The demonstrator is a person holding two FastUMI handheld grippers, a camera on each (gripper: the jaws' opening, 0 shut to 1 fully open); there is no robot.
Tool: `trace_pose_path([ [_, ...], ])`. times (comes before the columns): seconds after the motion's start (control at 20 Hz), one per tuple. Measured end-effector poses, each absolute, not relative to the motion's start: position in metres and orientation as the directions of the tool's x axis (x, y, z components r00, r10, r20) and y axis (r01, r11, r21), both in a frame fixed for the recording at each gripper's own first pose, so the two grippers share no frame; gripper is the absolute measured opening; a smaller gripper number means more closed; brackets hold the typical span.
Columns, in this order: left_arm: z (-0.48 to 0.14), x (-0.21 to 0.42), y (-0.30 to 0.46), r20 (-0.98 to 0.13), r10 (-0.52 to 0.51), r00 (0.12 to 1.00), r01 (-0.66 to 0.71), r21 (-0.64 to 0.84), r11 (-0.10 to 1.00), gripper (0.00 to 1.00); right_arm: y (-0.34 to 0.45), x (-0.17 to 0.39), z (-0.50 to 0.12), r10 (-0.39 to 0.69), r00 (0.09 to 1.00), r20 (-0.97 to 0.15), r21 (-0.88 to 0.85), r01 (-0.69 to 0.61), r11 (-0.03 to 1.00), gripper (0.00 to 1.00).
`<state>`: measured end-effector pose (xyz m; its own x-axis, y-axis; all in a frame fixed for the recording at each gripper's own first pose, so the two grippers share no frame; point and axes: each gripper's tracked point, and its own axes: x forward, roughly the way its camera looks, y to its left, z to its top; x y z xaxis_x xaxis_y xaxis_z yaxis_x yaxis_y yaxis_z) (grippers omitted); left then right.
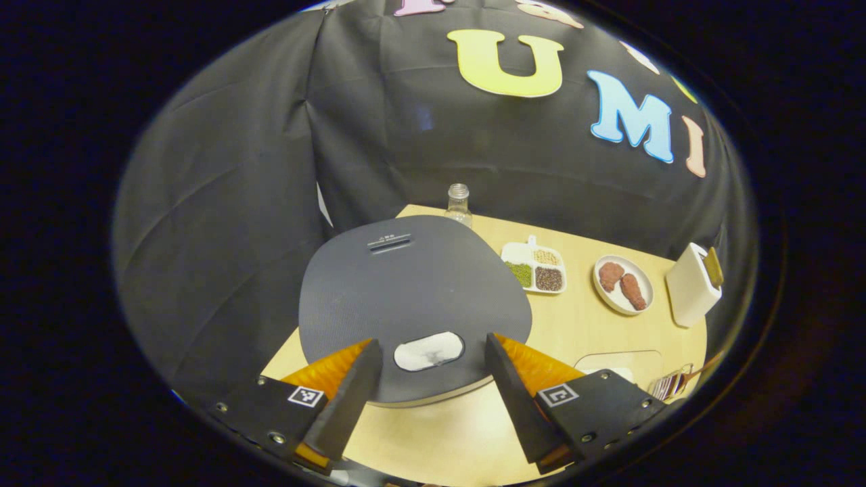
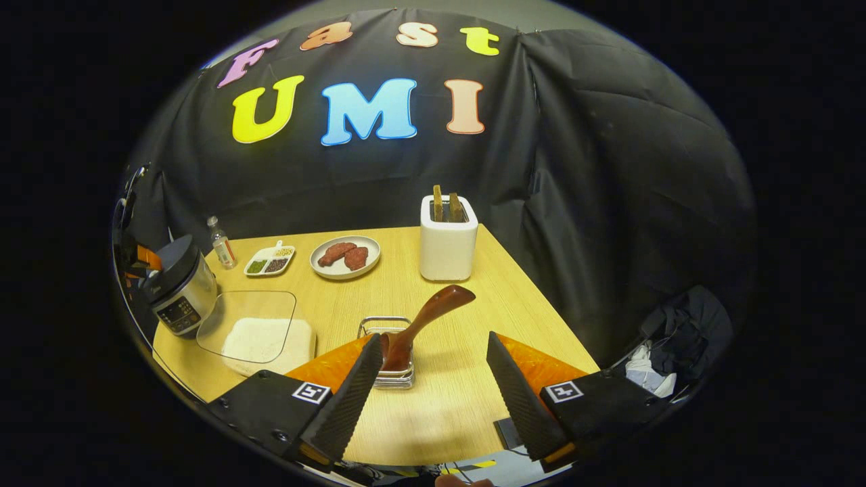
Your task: Close the left gripper, press the button to open the rice cooker; take a wooden spoon from the chopstick holder with the right hand, scoop a spoonful of rice and pour it into the rice cooker, then put the wooden spoon back into the chopstick holder.
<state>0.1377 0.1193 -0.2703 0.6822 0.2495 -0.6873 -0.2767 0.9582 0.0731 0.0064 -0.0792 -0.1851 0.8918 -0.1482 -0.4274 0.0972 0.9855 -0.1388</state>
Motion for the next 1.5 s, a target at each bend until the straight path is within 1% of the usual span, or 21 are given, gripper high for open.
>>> trace_pose_path([
  [0.05, -0.278, 0.134, 0.118, -0.7, 0.243, 0.672, -0.269, 0.075, 0.96, 0.98, -0.08, 0.004, -0.188, -0.146, 0.888, -0.436, -0.138, 0.094, 0.986, 0.99],
  [0.1, -0.273, 0.132, 0.118, -0.681, 0.247, 0.69, -0.263, 0.083, 0.961, 0.99, -0.081, 0.002, -0.191, -0.146, 0.884, -0.444, -0.138, 0.093, 0.986, 0.99],
  [0.15, -0.277, 0.134, 0.119, -0.694, 0.244, 0.678, -0.258, 0.086, 0.962, 1.0, -0.082, 0.001, -0.194, -0.147, 0.881, -0.449, -0.142, 0.093, 0.986, 0.99],
  [0.2, -0.275, 0.136, 0.119, -0.69, 0.242, 0.682, -0.253, 0.088, 0.963, 0.99, -0.083, -0.001, -0.195, -0.147, 0.88, -0.451, -0.143, 0.091, 0.985, 0.99],
  [0.25, -0.276, 0.133, 0.119, -0.696, 0.237, 0.678, -0.247, 0.088, 0.965, 0.98, -0.084, -0.001, -0.196, -0.146, 0.881, -0.451, -0.143, 0.09, 0.986, 0.94],
  [0.35, -0.275, 0.134, 0.119, -0.699, 0.234, 0.676, -0.241, 0.09, 0.966, 0.99, -0.084, 0.0, -0.196, -0.139, 0.883, -0.448, -0.135, 0.087, 0.987, 0.94],
  [0.4, -0.273, 0.134, 0.12, -0.698, 0.238, 0.675, -0.244, 0.092, 0.965, 0.99, -0.084, 0.001, -0.194, -0.134, 0.887, -0.443, -0.131, 0.084, 0.988, 0.99],
  [0.55, -0.274, 0.127, 0.112, -0.72, 0.226, 0.656, -0.227, 0.097, 0.969, 0.96, -0.083, 0.007, -0.188, -0.113, 0.898, -0.425, -0.119, 0.068, 0.991, 0.99],
  [0.6, -0.274, 0.12, 0.107, -0.736, 0.228, 0.637, -0.223, 0.108, 0.969, 0.96, -0.083, 0.01, -0.186, -0.101, 0.903, -0.418, -0.113, 0.058, 0.992, 0.94],
  [0.65, -0.272, 0.112, 0.102, -0.743, 0.234, 0.627, -0.215, 0.124, 0.969, 0.97, -0.082, 0.013, -0.185, -0.086, 0.907, -0.412, -0.11, 0.044, 0.993, 0.94],
  [0.7, -0.268, 0.105, 0.095, -0.738, 0.232, 0.633, -0.2, 0.134, 0.971, 0.96, -0.08, 0.016, -0.183, -0.068, 0.91, -0.408, -0.111, 0.025, 0.993, 0.99],
  [0.75, -0.256, 0.1, 0.085, -0.722, 0.231, 0.653, -0.19, 0.14, 0.972, 0.95, -0.08, 0.02, -0.182, -0.053, 0.913, -0.403, -0.118, 0.005, 0.993, 0.99],
  [0.8, -0.241, 0.095, 0.075, -0.698, 0.23, 0.678, -0.181, 0.145, 0.973, 0.94, -0.08, 0.023, -0.178, -0.037, 0.918, -0.395, -0.124, -0.013, 0.992, 0.99],
  [0.85, -0.223, 0.089, 0.065, -0.666, 0.227, 0.711, -0.174, 0.145, 0.974, 0.95, -0.08, 0.026, -0.171, -0.021, 0.923, -0.385, -0.125, -0.03, 0.992, 0.99],
  [0.95, -0.178, 0.086, 0.042, -0.584, 0.197, 0.788, -0.142, 0.139, 0.98, 0.95, -0.077, 0.035, -0.153, 0.023, 0.934, -0.356, -0.099, -0.062, 0.993, 0.99],
  [1.15, -0.065, 0.079, 0.022, -0.371, 0.203, 0.906, -0.13, 0.212, 0.968, 0.94, -0.077, 0.059, -0.097, 0.08, 0.96, -0.267, -0.118, -0.115, 0.986, 0.99],
  [1.3, 0.003, 0.067, -0.004, -0.233, 0.162, 0.959, -0.12, 0.182, 0.976, 0.94, -0.077, 0.073, -0.037, 0.09, 0.987, -0.136, -0.162, -0.111, 0.981, 0.99],
  [1.4, 0.035, 0.06, 0.001, -0.161, 0.15, 0.975, -0.124, 0.162, 0.979, 0.94, -0.082, 0.075, -0.002, 0.064, 0.997, -0.053, -0.199, -0.073, 0.977, 0.99],
  [1.45, 0.049, 0.054, 0.007, -0.124, 0.152, 0.98, -0.13, 0.171, 0.977, 0.94, -0.081, 0.072, 0.011, 0.052, 0.998, -0.03, -0.199, -0.057, 0.978, 1.0],
  [1.5, 0.065, 0.05, 0.012, -0.077, 0.152, 0.985, -0.135, 0.186, 0.973, 0.95, -0.079, 0.067, 0.024, 0.038, 0.999, -0.006, -0.192, -0.039, 0.981, 0.99],
])
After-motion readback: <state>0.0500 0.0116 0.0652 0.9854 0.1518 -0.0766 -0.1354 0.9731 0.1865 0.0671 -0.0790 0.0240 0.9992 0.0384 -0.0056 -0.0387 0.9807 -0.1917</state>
